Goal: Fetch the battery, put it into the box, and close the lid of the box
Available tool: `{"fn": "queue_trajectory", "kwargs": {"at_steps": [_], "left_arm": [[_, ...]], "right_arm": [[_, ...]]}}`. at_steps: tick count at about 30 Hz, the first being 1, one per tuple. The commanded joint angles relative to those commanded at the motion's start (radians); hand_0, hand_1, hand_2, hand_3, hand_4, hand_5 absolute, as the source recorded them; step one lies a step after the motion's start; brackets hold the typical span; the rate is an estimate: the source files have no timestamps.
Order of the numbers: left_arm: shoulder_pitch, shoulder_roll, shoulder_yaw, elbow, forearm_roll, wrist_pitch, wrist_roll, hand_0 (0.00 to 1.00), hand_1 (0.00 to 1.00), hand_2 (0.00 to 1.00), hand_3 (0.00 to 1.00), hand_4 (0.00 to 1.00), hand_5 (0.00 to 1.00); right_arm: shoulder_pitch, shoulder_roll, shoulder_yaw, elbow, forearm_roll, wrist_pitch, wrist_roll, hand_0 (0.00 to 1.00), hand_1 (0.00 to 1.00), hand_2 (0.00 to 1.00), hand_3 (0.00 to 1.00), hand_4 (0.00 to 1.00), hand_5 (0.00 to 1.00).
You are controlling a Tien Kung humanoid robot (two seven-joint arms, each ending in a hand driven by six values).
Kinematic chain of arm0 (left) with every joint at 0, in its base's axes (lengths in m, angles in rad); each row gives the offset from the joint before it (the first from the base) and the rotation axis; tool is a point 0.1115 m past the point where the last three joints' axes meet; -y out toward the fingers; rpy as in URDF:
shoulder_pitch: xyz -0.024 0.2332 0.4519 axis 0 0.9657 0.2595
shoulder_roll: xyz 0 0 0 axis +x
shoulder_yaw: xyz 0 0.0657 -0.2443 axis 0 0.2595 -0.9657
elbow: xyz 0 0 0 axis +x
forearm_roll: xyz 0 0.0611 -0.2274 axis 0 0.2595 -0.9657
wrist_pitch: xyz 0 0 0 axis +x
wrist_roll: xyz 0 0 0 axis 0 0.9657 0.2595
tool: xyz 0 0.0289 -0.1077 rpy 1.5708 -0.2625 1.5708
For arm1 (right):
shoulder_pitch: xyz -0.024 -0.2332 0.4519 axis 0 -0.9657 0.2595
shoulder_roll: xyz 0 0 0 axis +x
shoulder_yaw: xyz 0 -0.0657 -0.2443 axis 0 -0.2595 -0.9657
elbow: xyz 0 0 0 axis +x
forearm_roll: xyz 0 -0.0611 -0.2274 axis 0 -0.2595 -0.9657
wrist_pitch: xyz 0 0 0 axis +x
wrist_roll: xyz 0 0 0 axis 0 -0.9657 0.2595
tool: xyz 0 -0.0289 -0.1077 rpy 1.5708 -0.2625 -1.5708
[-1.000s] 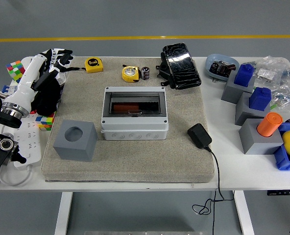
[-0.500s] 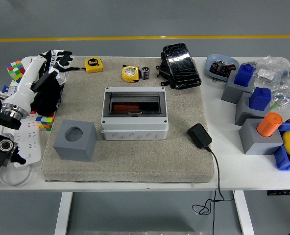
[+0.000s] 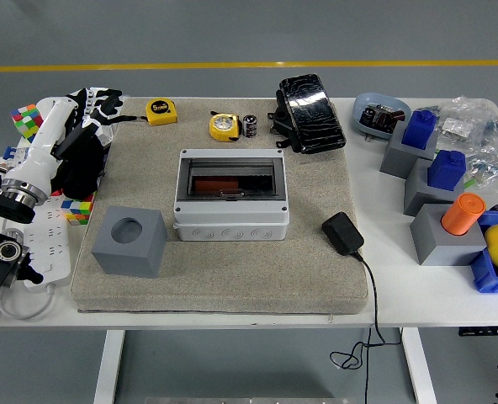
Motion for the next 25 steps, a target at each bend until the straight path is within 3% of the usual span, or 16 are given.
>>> {"fn": "queue_trajectory", "kwargs": {"at_steps": [25], "left_arm": [[0.011, 0.001, 0.002, -0.002, 0.004, -0.007, 0.009, 0.583, 0.710, 0.706, 0.729, 0.998, 0.998]], "right_arm": [[-0.011, 0.003, -0.006, -0.002, 0.012, 0.007, -0.014, 0.615, 0.649, 0.623, 0.524, 0.942, 0.417]]}}
